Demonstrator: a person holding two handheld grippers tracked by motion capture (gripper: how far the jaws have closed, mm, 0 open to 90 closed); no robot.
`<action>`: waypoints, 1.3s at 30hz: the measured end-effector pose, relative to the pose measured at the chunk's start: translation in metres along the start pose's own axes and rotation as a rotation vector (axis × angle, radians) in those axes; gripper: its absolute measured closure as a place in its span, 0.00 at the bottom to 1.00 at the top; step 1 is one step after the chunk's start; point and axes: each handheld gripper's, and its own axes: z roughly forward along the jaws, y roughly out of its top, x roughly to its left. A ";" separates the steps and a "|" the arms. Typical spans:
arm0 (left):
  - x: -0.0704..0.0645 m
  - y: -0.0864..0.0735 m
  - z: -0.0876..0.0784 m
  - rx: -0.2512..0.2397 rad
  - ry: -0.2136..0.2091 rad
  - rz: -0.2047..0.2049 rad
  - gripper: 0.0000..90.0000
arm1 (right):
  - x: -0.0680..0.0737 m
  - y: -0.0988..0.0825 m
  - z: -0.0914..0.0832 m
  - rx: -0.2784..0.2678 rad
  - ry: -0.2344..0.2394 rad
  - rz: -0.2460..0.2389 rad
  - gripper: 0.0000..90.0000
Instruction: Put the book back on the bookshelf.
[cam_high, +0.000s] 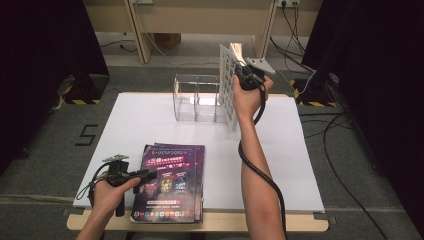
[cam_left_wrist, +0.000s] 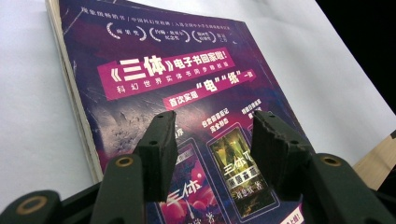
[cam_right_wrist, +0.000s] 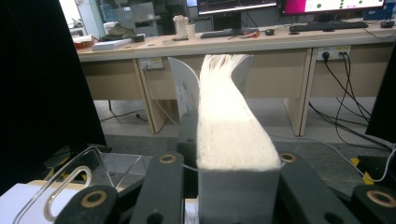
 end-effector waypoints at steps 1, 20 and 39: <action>0.000 0.000 0.000 0.001 -0.001 0.000 0.55 | 0.000 0.000 0.000 0.000 0.000 0.000 0.83; -0.001 -0.002 0.000 -0.001 -0.002 0.007 0.55 | -0.001 -0.023 -0.007 0.002 -0.037 -0.025 0.82; -0.004 -0.001 0.000 -0.002 -0.008 0.012 0.55 | -0.006 -0.024 -0.020 0.065 0.006 -0.029 0.75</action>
